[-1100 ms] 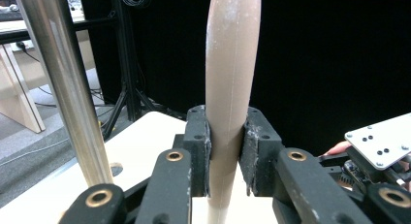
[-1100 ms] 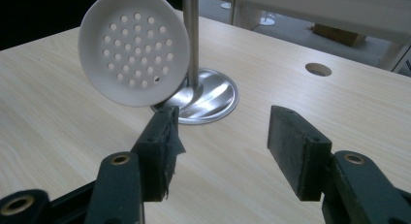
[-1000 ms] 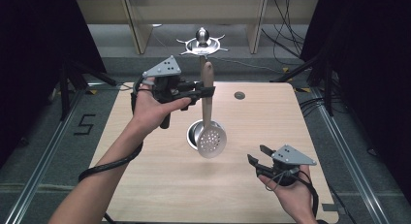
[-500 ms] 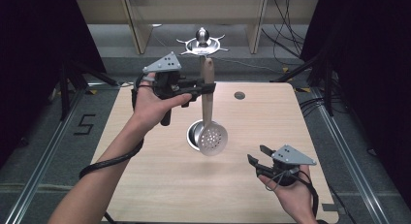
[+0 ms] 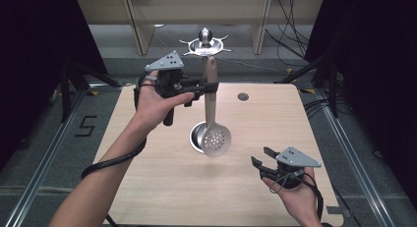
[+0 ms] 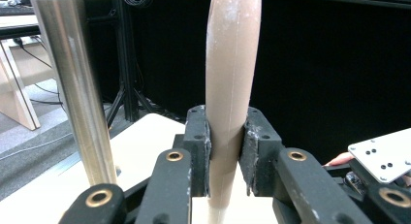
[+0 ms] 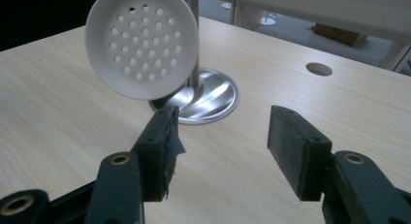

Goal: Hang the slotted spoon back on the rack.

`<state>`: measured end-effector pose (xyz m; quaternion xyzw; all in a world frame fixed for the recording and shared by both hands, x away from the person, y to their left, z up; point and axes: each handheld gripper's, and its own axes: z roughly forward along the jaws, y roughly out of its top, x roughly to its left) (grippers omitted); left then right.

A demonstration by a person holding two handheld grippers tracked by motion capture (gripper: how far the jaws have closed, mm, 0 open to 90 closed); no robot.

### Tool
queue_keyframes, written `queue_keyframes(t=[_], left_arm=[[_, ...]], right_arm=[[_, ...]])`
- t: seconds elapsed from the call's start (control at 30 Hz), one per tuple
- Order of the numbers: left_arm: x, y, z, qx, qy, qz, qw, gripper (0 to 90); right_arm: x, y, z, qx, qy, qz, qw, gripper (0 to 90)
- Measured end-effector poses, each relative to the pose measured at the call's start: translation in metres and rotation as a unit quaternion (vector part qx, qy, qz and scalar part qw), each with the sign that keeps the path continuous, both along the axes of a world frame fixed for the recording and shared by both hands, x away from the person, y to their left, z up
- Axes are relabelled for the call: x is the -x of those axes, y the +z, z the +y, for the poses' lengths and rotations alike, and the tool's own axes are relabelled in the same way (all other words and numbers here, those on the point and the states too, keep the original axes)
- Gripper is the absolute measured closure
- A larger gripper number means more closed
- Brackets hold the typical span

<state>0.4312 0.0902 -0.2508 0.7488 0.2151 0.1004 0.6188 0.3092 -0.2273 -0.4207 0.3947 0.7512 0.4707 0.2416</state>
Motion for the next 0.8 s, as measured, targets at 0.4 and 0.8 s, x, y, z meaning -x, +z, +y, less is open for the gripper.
queue_keyframes(t=[0.4,0.8], left_arm=[[-0.005,-0.0012,0.0019,0.004,0.003,0.008,1.0,74.4],[-0.0082,-0.0026,0.0026,0.014,0.0,0.016,0.9998,74.1]], right_arm=[[-0.0003,-0.0002,-0.0001,-0.002,-0.001,0.002,1.0,45.5],[-0.0008,-0.0014,0.0001,0.0,0.002,0.001,1.0,45.5]])
